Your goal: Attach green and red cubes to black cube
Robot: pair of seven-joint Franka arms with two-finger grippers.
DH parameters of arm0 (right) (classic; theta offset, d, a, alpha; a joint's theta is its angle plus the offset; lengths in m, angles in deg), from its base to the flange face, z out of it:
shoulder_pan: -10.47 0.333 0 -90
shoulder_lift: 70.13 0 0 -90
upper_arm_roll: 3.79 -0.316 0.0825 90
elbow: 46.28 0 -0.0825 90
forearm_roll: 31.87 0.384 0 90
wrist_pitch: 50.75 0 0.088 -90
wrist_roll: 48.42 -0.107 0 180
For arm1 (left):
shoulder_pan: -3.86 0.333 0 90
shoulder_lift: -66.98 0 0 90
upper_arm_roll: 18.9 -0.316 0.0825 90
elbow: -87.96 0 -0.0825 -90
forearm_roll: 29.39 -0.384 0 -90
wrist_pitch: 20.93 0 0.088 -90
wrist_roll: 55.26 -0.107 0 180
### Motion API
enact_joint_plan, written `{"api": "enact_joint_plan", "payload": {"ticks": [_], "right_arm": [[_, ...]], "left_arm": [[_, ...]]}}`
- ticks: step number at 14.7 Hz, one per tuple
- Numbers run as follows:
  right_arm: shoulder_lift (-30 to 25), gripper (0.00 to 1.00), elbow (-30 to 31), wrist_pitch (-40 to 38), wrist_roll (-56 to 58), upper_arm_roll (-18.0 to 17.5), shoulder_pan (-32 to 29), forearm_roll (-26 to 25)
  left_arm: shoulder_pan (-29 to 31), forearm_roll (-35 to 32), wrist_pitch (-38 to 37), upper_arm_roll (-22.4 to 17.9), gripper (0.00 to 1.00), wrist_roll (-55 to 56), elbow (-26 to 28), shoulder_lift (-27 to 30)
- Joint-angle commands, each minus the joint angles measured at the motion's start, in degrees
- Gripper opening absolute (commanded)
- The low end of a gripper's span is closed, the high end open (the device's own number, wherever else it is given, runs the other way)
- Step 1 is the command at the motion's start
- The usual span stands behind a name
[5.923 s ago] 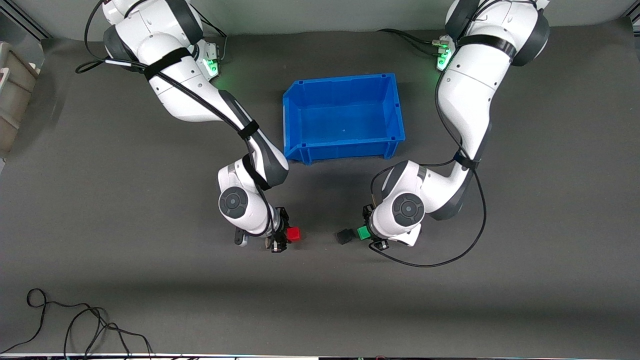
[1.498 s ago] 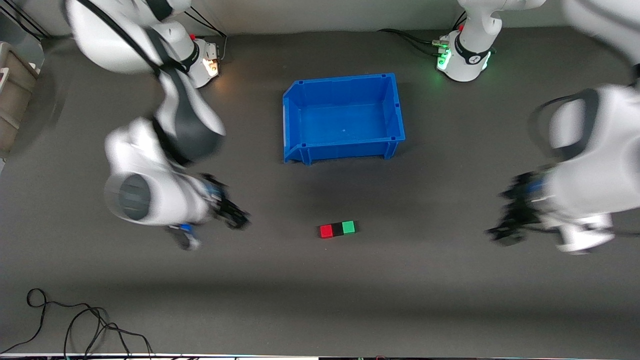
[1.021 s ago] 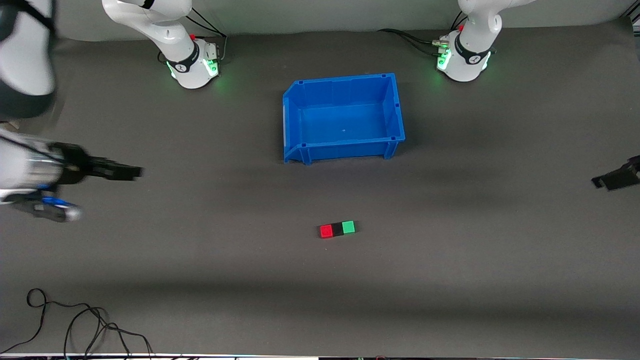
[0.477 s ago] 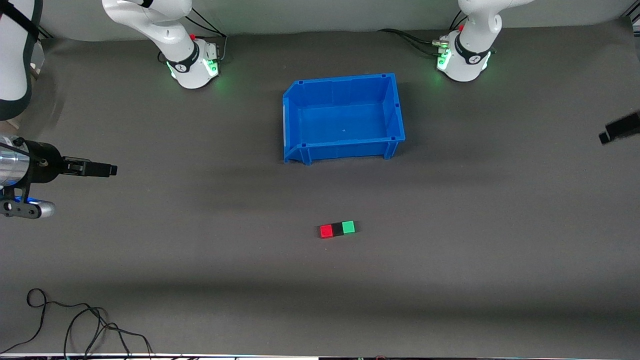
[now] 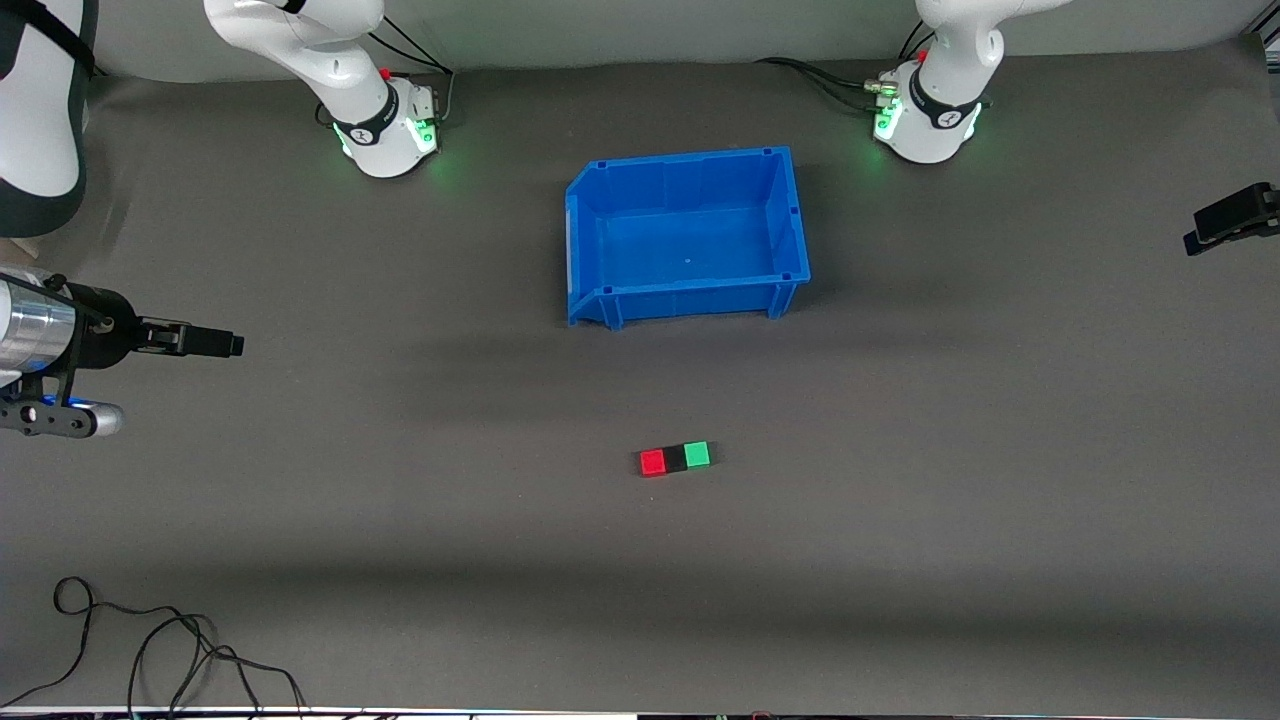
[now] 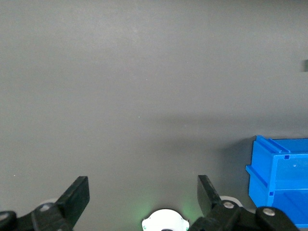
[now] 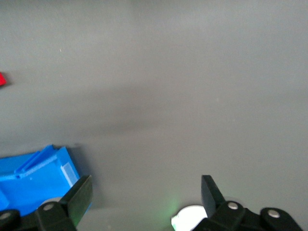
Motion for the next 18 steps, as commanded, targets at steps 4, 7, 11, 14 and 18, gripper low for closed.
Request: {"api": "enact_joint_plan", "payload": {"ticks": [4, 7, 11, 14, 18], "right_arm": [[-15.01, 1.0, 22.12, 12.97, 9.19, -0.62, -3.38, -1.86], [-20.62, 1.0, 29.32, 19.46, 10.25, -2.71, -6.54, -1.86], [-24.59, 1.0, 30.04, 21.15, 9.29, -4.13, -7.69, -1.86], [-28.11, 1.0, 29.95, 20.89, 9.29, -4.13, -8.13, -1.86], [-26.54, 1.0, 29.87, 14.84, 9.9, -7.97, -6.99, -11.06]], "left_arm": [[-8.46, -0.18, -1.5, -6.32, 1.0, -0.65, -4.61, -2.42], [-8.55, 0.17, -0.9, -6.23, 1.0, -1.0, -2.7, -0.5], [-9.08, 0.26, 3.32, -4.93, 1.0, -0.65, -0.5, 1.17], [-9.08, -0.27, 2.63, -2.81, 1.0, -0.47, -0.14, 0.91], [-8.55, 0.26, 2.27, -2.81, 1.0, -0.65, -0.23, 1.09]]}}
